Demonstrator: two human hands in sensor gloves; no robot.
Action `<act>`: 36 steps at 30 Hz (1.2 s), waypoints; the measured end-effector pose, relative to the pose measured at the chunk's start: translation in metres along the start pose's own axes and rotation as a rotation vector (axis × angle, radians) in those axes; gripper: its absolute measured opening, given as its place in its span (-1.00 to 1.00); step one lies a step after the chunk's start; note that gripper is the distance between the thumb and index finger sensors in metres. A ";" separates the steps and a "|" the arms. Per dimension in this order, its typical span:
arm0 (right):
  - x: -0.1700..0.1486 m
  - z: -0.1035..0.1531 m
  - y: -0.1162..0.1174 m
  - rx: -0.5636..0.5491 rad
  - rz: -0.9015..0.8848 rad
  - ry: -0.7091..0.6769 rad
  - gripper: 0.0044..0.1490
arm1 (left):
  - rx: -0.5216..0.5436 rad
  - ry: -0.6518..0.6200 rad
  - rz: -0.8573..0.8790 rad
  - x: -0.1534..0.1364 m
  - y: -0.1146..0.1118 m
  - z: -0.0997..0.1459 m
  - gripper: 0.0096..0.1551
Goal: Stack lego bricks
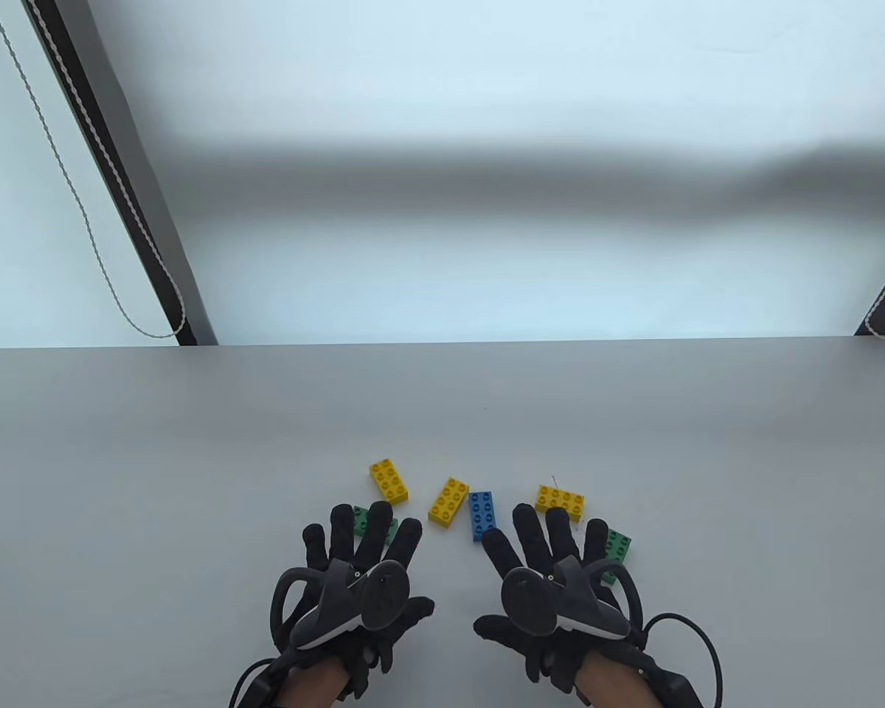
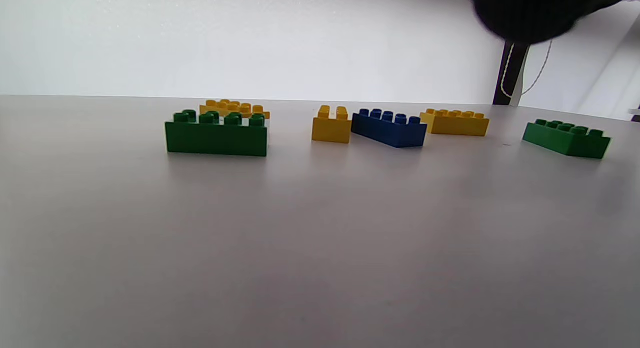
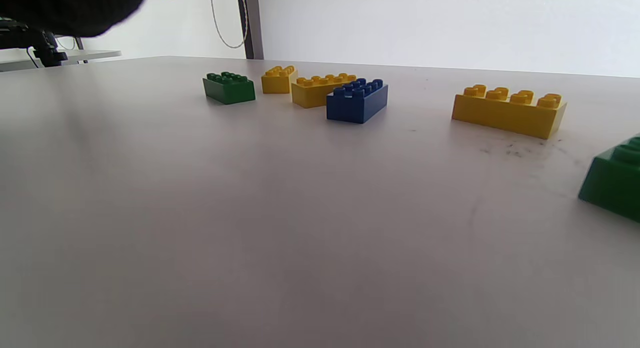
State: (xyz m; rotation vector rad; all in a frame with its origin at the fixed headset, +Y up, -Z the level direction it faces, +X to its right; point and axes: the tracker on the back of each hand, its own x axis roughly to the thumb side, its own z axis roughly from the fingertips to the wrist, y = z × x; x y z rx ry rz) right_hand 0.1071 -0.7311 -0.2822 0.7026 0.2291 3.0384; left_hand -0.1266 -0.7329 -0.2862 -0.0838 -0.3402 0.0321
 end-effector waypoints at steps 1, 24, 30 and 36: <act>0.000 0.000 0.000 0.001 0.000 0.000 0.33 | -0.001 0.000 0.001 0.000 0.000 0.000 0.12; -0.002 0.002 -0.001 0.009 -0.025 0.001 0.33 | -0.005 0.052 0.024 -0.012 0.009 -0.018 0.12; -0.004 0.004 -0.005 -0.006 -0.034 0.001 0.32 | -0.033 0.059 -0.004 -0.021 0.025 -0.045 0.11; -0.006 0.004 -0.005 -0.005 -0.044 0.003 0.31 | -0.070 0.024 -0.061 -0.023 0.036 -0.081 0.07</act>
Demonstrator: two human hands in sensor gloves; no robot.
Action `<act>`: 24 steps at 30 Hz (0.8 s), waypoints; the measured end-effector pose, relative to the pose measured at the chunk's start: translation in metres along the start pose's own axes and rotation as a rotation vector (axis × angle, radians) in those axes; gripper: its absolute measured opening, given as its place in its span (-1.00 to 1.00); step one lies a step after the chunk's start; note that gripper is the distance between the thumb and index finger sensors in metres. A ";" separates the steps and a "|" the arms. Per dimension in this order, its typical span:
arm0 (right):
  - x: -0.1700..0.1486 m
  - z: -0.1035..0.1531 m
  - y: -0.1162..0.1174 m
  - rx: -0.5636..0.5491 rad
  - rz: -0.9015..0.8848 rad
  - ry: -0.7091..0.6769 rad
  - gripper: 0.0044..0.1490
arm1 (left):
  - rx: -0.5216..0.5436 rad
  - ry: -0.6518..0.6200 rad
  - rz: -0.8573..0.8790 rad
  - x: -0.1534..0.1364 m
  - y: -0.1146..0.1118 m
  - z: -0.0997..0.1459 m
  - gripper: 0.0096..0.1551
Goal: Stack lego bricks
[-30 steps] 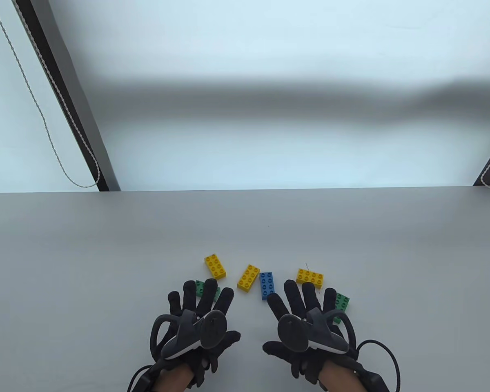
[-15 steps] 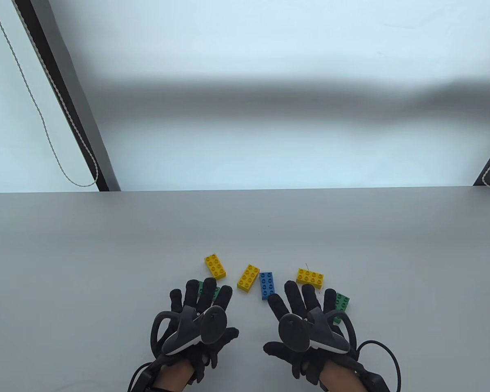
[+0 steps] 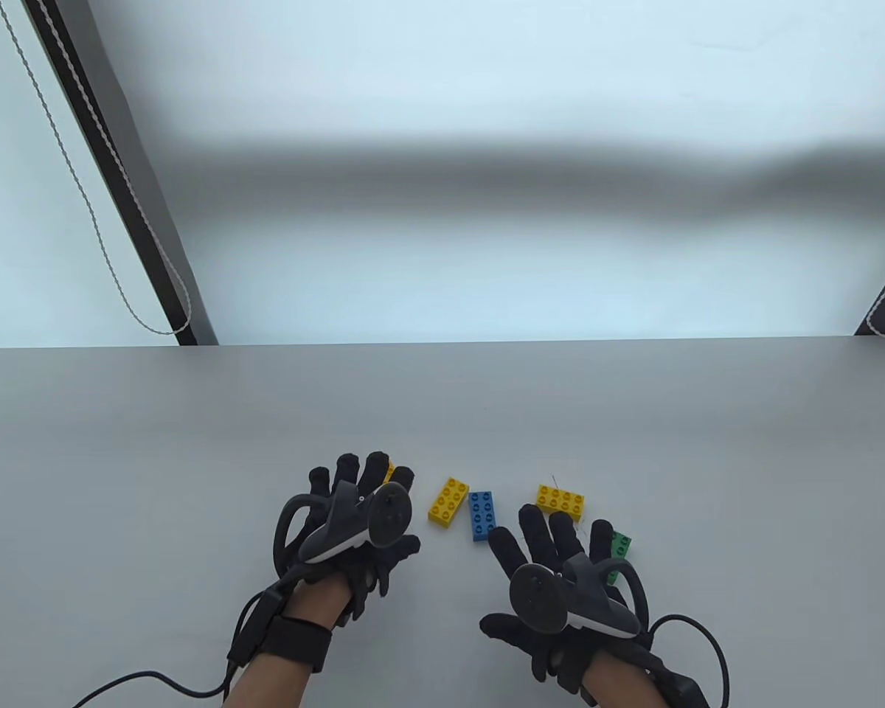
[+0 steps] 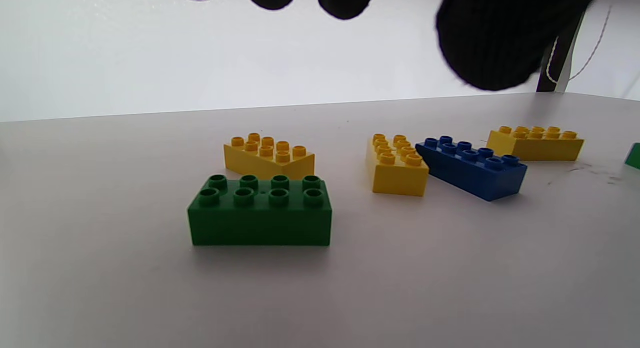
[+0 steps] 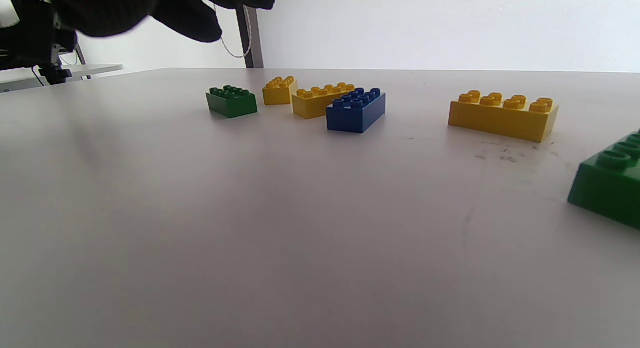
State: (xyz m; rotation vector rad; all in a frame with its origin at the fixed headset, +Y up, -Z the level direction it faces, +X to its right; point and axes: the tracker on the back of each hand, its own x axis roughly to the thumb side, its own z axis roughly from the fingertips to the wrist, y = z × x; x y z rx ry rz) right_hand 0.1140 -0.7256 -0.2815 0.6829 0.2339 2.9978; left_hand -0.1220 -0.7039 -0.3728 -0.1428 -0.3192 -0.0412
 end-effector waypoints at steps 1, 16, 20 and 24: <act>0.000 0.000 0.000 0.000 -0.002 0.001 0.32 | -0.014 -0.002 0.002 0.000 0.000 -0.006 0.07; -0.006 0.001 -0.002 0.001 -0.031 0.002 0.30 | -0.218 0.096 -0.076 -0.015 -0.023 -0.073 0.00; -0.007 0.001 -0.002 0.003 -0.037 0.002 0.30 | -0.251 0.114 -0.087 -0.017 -0.031 -0.080 0.00; -0.007 0.001 -0.002 0.005 -0.043 0.001 0.29 | -0.276 0.138 -0.059 -0.020 -0.036 -0.084 -0.01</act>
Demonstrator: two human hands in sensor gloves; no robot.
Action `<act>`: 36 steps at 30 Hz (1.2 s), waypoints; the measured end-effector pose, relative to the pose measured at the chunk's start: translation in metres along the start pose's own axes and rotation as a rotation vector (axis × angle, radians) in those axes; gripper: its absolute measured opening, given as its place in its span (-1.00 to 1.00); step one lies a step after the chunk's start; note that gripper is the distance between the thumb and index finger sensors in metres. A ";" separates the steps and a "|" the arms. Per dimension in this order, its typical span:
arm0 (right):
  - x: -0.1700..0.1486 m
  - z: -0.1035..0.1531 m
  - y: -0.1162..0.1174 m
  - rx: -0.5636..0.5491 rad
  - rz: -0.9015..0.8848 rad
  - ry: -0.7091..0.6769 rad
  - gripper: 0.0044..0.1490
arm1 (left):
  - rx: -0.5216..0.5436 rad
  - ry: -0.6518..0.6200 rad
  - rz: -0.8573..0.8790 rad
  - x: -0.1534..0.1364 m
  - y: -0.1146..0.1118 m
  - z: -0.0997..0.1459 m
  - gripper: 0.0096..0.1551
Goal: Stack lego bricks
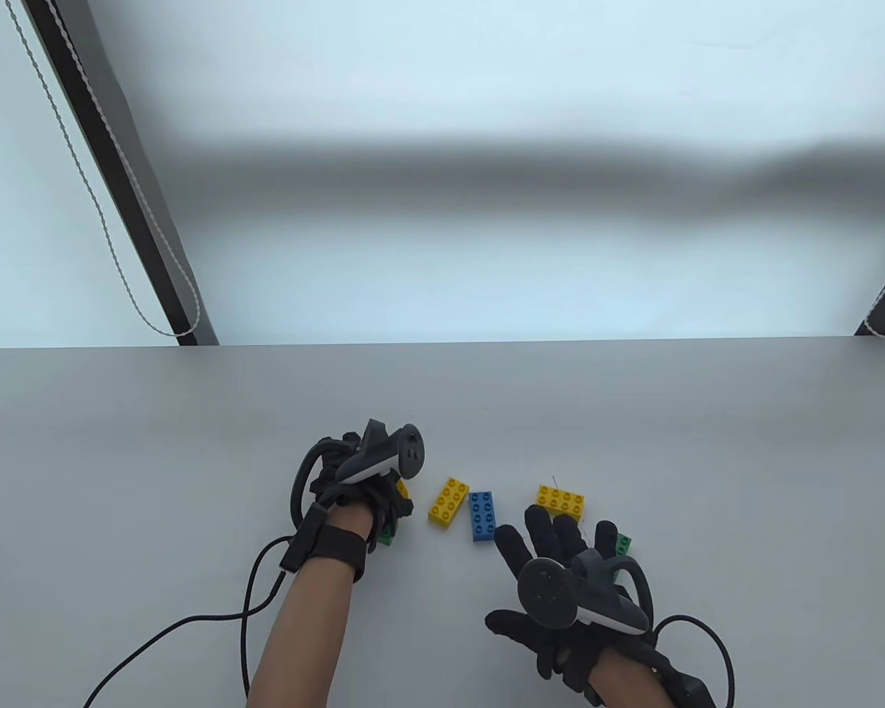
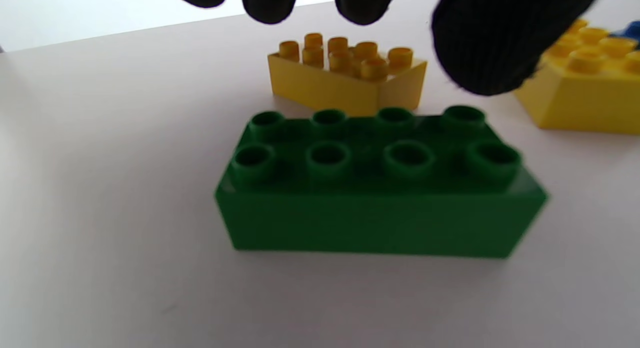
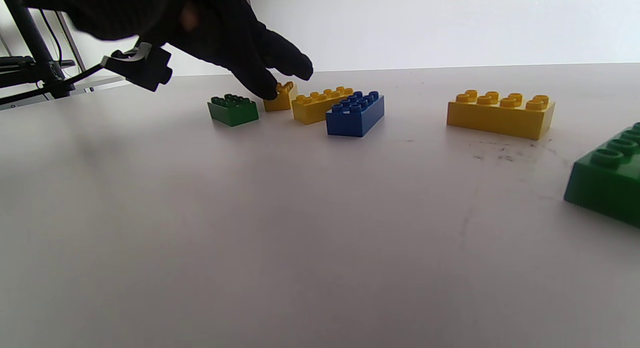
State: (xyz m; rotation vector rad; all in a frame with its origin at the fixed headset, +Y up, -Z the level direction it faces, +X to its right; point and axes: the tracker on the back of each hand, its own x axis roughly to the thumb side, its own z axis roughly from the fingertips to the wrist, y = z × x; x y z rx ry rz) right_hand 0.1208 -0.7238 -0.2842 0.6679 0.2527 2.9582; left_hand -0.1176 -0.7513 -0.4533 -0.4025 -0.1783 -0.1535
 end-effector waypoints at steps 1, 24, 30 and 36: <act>0.000 0.000 0.000 0.002 -0.002 0.000 0.29 | -0.009 0.000 -0.004 0.000 -0.002 -0.001 0.00; 0.000 0.000 0.000 0.013 -0.018 -0.007 0.28 | 0.052 0.024 -0.039 0.009 -0.009 -0.010 -0.16; 0.000 0.000 0.000 0.014 -0.020 -0.007 0.28 | 0.120 0.033 -0.043 0.011 0.002 0.000 -0.15; 0.000 0.000 0.000 0.017 -0.019 -0.004 0.28 | 0.194 0.029 -0.059 0.013 0.015 0.021 -0.12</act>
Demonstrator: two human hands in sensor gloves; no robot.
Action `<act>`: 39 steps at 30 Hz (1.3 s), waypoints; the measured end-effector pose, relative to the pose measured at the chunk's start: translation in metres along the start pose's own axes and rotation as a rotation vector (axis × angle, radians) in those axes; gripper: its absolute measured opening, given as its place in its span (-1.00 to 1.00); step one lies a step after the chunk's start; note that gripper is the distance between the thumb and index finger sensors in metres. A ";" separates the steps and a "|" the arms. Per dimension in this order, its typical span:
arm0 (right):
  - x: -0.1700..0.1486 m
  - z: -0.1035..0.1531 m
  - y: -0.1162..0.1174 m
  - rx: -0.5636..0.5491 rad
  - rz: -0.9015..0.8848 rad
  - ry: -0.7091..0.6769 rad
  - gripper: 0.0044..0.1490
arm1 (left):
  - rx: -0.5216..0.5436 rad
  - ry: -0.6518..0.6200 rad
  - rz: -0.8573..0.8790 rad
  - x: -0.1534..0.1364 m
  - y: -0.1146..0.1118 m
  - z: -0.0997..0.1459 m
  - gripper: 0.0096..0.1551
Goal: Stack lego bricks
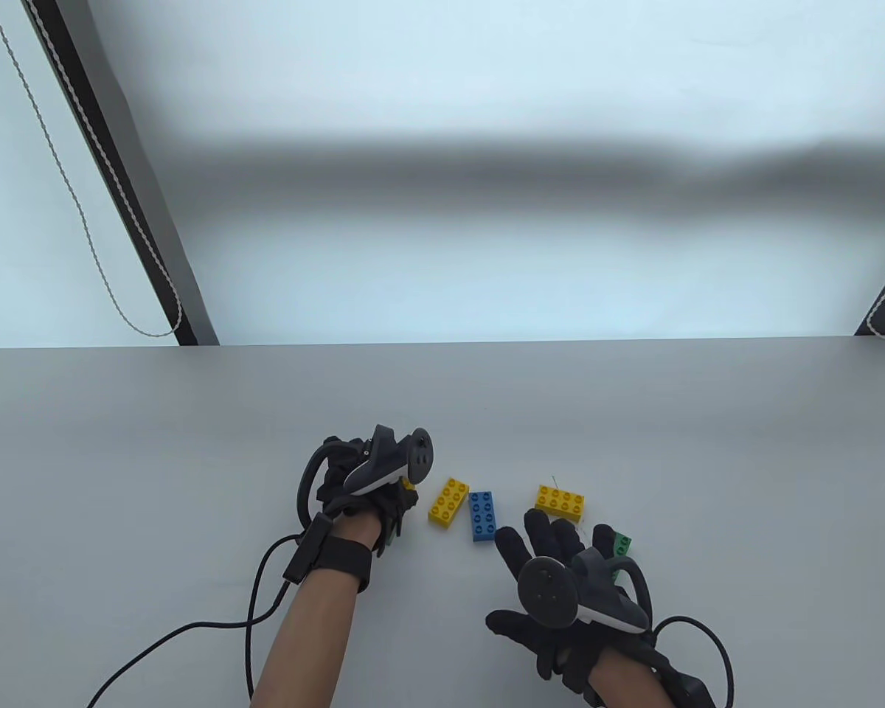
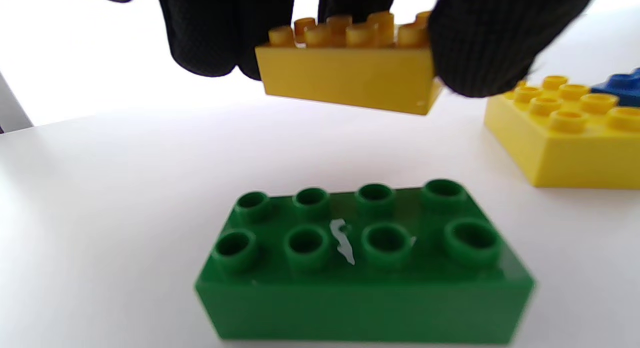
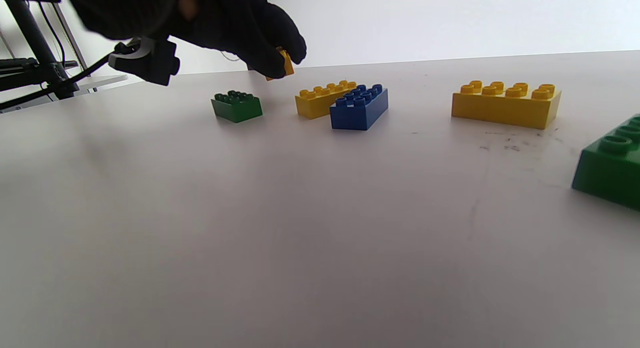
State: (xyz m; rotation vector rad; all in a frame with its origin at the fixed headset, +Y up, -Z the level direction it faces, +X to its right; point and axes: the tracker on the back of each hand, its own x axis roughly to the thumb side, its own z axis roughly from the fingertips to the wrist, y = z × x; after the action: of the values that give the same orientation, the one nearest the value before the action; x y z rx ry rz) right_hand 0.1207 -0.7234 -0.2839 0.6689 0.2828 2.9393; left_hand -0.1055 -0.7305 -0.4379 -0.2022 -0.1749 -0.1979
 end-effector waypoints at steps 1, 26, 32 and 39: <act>0.000 0.000 0.000 0.000 0.000 0.000 0.28 | 0.012 -0.002 -0.004 0.000 0.003 0.004 -0.12; 0.006 0.000 0.008 0.033 0.000 0.009 0.26 | 0.160 0.011 0.028 0.023 -0.001 0.124 -0.03; 0.007 0.001 0.009 0.046 -0.001 0.015 0.26 | 0.066 0.006 0.094 0.034 -0.017 0.137 -0.02; 0.006 -0.001 0.011 0.063 -0.003 0.023 0.26 | -0.062 0.047 0.021 0.045 -0.033 0.143 -0.01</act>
State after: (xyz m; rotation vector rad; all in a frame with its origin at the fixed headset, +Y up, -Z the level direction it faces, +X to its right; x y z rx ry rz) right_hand 0.1146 -0.7338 -0.2796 0.6417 0.3799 2.9483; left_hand -0.0906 -0.7397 -0.2857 -0.2612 -0.1196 -0.1868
